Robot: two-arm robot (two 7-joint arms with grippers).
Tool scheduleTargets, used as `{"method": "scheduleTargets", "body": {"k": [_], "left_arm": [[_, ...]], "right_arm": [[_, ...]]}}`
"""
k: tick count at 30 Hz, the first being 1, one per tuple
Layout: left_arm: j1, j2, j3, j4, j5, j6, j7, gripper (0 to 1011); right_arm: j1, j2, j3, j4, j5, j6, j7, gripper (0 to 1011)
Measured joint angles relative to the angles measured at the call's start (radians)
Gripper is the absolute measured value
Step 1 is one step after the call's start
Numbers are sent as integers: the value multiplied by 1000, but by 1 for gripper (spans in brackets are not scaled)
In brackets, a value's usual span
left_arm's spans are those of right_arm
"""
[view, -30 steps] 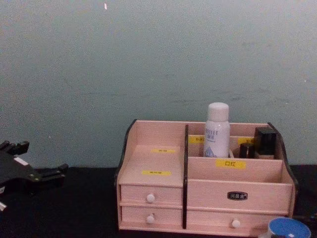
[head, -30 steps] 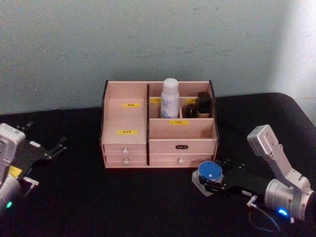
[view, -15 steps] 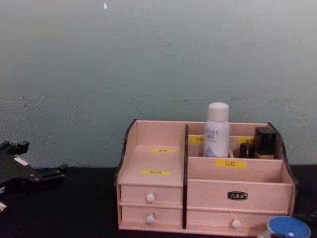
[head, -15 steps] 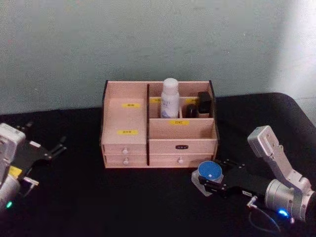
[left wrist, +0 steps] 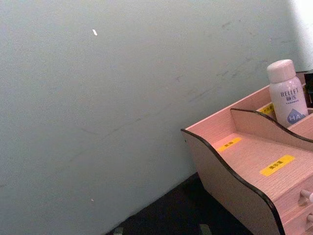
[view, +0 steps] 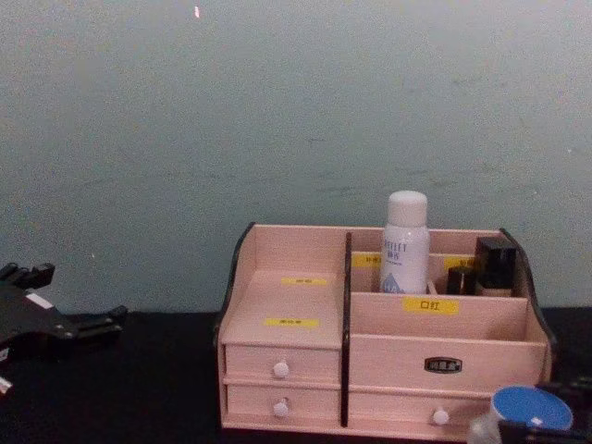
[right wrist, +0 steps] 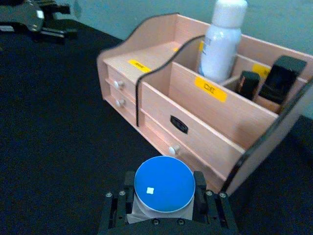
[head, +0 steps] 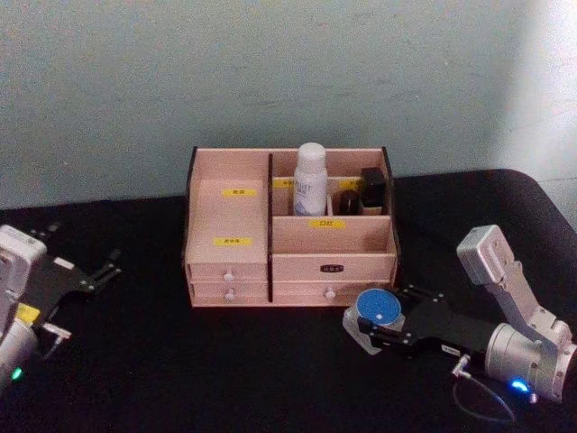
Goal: Pick up the facial cleanser and watermelon frost from the table and place them into the tiered storage box.
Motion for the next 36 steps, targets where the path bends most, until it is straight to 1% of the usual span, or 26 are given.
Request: {"method": "scheduleTargets", "body": {"k": [8,13,16,20,26,30,34,36], "left_arm": [[0,0,0,0,0,0,0,1001],[0,0,0,0,0,0,0,1002],[0,0,0,0,0,0,0,1001],[0,0,0,0,0,0,0,1001],[0,0,0,0,0,0,0,1001],[0,0,0,0,0,0,0,1001],[0,0,0,0,0,0,0,1001],[0,0,0,0,0,0,0,1002]], "right_arm": [[25,5,-19,-14,10,-21,29,708],[50,0,-35,-18,12,-40,48,708],[79,-7,-50,-19,12,-60,64,708],[103,-14,-64,-16,11,-71,73,710],[164,-43,-94,7,4,-92,84,708],[195,-60,-108,24,-2,-98,86,708],[245,-90,-128,58,-4,-100,93,708],[262,-100,-135,71,-4,-100,97,708]]}}
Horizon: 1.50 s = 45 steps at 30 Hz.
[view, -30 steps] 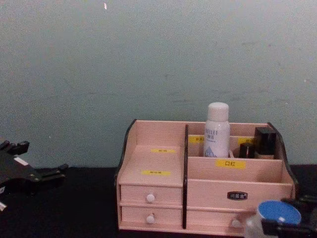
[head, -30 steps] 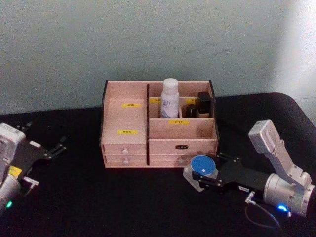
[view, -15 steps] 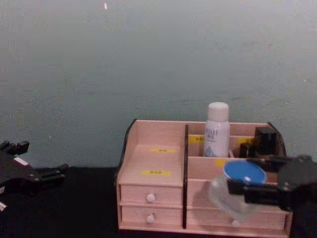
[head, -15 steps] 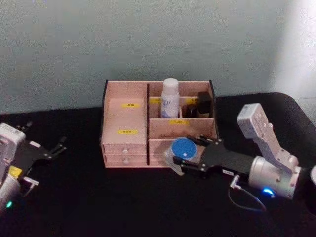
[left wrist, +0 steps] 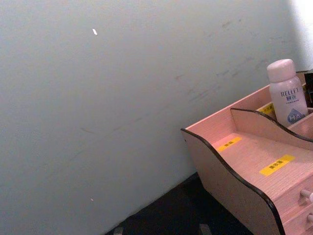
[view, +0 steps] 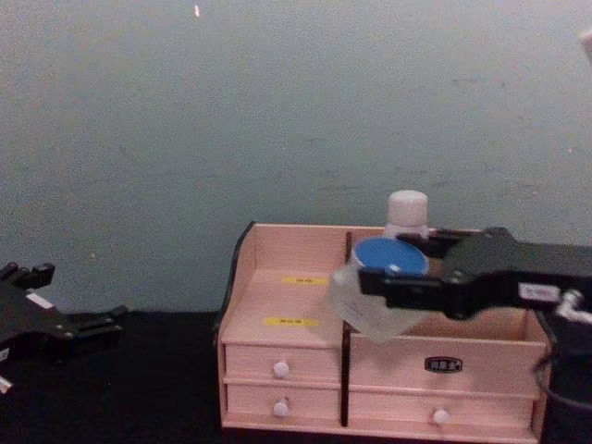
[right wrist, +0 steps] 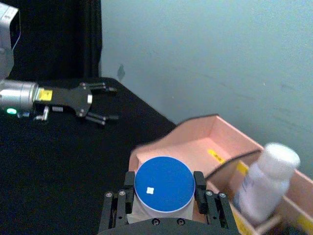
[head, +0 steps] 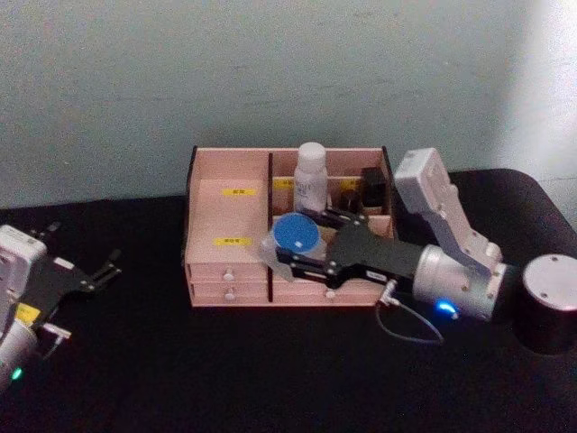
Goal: Pick up the facial cleanser and watermelon frost from the table and place them into the tiered storage box.
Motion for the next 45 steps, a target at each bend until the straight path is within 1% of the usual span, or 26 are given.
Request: {"method": "scheduleTargets", "body": {"k": [1,6,9,13,16,21,23,25,26,28,29,31,37,45], "left_arm": [[0,0,0,0,0,0,0,1001],[0,0,0,0,0,0,0,1001],[0,0,0,0,0,0,0,1001],[0,0,0,0,0,0,0,1001],[0,0,0,0,0,0,0,1001],[0,0,0,0,0,0,0,1001],[0,0,0,0,0,0,0,1001],[0,0,0,0,0,0,0,1001],[0,0,0,0,0,0,0,1001],[0,0,0,0,0,0,0,1001],[0,0,0,0,0,0,0,1001],[0,0,0,0,0,0,0,1001],[0,0,0,0,0,0,0,1001],[0,0,0,0,0,0,0,1001]], "right_arm": [[17,-11,-8,13,0,0,2,708],[65,-44,-31,53,-5,11,2,708],[101,-77,-49,87,-18,31,-18,708],[129,-105,-60,115,-31,47,-39,708],[164,-143,-73,157,-47,66,-64,710],[203,-186,-82,215,-70,82,-90,708],[223,-208,-83,248,-74,87,-95,708],[235,-222,-84,270,-77,89,-98,708],[247,-236,-85,292,-80,89,-99,708],[258,-248,-85,315,-81,88,-99,708],[267,-260,-84,338,-82,85,-100,710],[279,-273,-82,366,-82,82,-98,708],[302,-297,-71,419,-80,75,-93,708],[317,-313,-66,457,-81,74,-88,708]]}}
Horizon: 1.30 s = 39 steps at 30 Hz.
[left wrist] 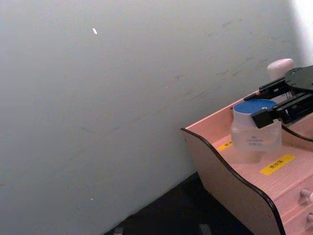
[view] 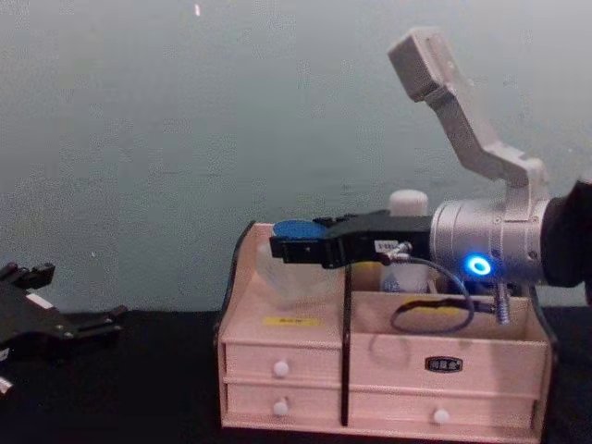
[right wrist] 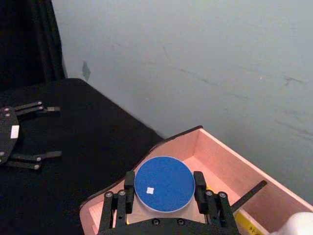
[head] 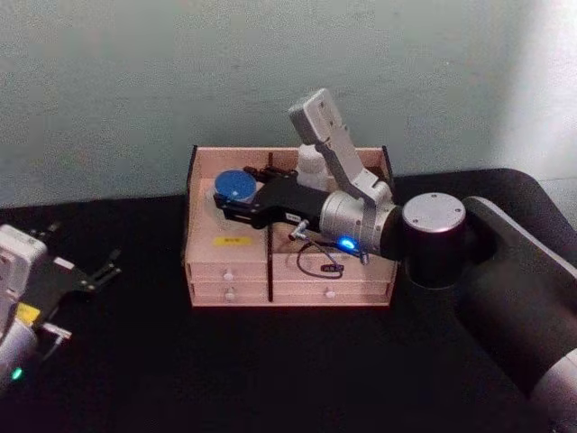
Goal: Pick up the facial cleanser and watermelon frost from the table and place them into the tiered storage box.
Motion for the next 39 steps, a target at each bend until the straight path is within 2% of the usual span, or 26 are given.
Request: {"method": "scheduleTargets", "body": {"k": [20,39], "left_arm": [[0,0,0,0,0,0,0,1001],[0,0,0,0,0,0,0,1001]], "right_arm": [[31,-38,1,88,-19,11,4,708],[34,-40,4,93,-25,16,1,708]]}}
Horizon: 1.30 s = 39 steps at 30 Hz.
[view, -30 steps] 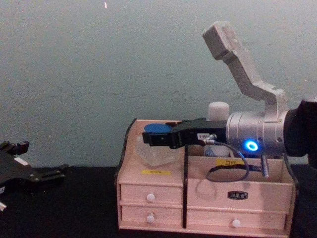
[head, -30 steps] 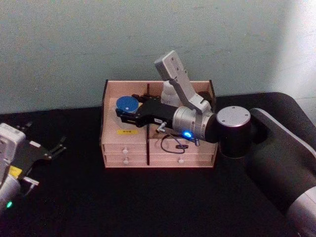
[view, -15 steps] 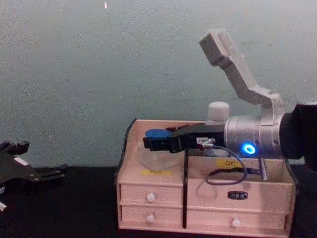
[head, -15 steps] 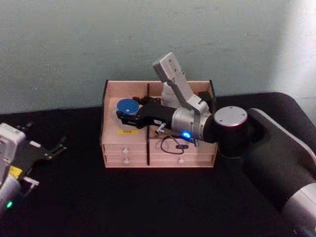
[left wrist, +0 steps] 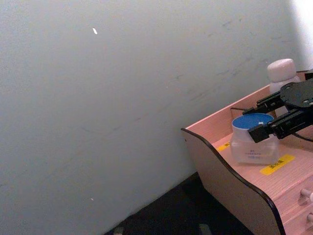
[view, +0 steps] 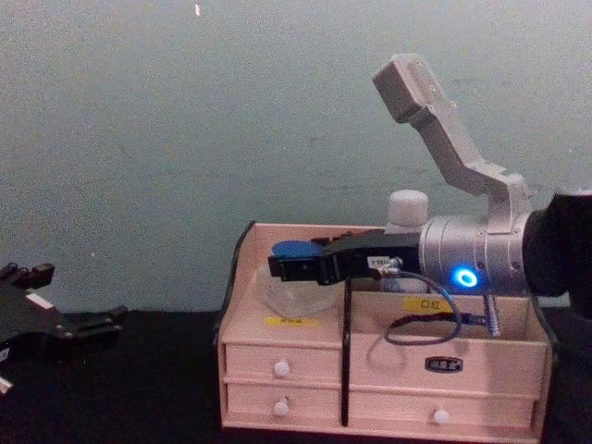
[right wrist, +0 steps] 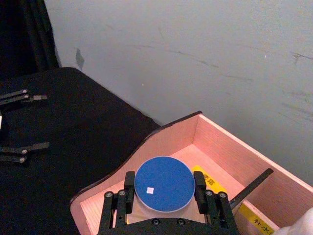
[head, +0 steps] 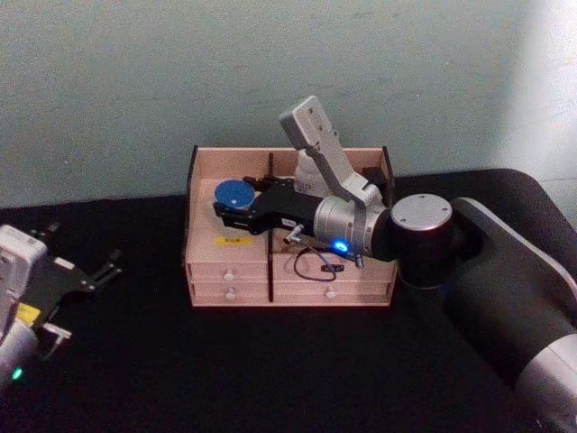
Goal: Pick up the facial cleanser and watermelon frost from the table and place them into the tiered storage box.
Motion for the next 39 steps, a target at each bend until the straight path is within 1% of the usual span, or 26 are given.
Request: {"method": "scheduleTargets", "body": {"k": [5,9,11,12,13,18,25,26,29,30,32,34,35,36,38,39], "left_arm": [[0,0,0,0,0,0,0,1001],[0,0,0,0,0,0,0,1001],[0,0,0,0,0,0,0,1001],[0,0,0,0,0,0,0,1001],[0,0,0,0,0,0,0,1001],[0,0,0,0,0,0,0,1001],[0,0,0,0,0,0,0,1001],[0,0,0,0,0,0,0,1001],[0,0,0,0,0,0,0,1001],[0,0,0,0,0,0,0,1001],[0,0,0,0,0,0,0,1001],[0,0,0,0,0,0,0,1001],[0,0,0,0,0,0,0,1001],[0,0,0,0,0,0,0,1001],[0,0,0,0,0,0,0,1001],[0,0,0,0,0,0,0,1001]], "right_arm": [[0,0,0,0,0,0,0,708],[-1,1,-1,-1,1,-1,0,747],[-1,1,-1,-1,1,-1,0,825],[-1,1,-1,-1,1,-1,0,844],[-1,1,-1,-1,1,-1,0,898],[-1,1,-1,-2,2,-1,0,1002],[-1,1,-1,-2,2,-2,0,1002],[-12,5,3,-22,1,-13,-4,1002],[-27,12,10,-48,1,-24,-9,1002],[-37,18,15,-70,3,-29,-10,1002],[-49,25,20,-97,6,-30,-10,1002],[-76,44,28,-152,16,-30,-6,1002],[-76,44,28,-152,16,-30,-6,1002],[-93,58,31,-186,22,-29,-1,1002],[-113,74,35,-223,29,-27,6,1003],[-136,94,38,-263,38,-26,14,1003]]}}
